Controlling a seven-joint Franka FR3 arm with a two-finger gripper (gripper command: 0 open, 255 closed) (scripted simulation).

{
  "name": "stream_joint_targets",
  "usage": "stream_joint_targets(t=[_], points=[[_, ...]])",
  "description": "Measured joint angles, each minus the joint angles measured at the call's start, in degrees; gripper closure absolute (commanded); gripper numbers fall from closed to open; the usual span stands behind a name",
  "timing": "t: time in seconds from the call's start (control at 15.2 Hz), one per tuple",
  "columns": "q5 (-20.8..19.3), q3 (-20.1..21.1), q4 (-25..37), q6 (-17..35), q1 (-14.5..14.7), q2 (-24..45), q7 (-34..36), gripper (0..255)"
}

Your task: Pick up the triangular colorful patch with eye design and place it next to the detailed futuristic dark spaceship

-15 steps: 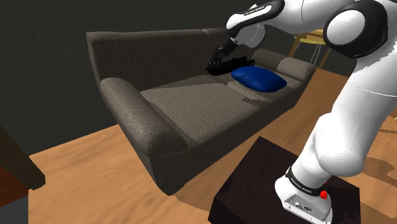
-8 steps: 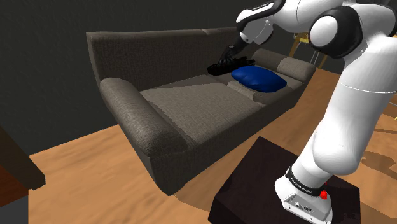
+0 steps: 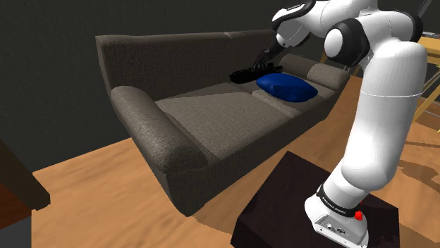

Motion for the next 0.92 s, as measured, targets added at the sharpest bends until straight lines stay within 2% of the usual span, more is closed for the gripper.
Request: stream_joint_targets(t=[0.92], points=[[7.2, 2.7, -4.4, 5.8, -1.9, 3.9, -7.8, 255]])
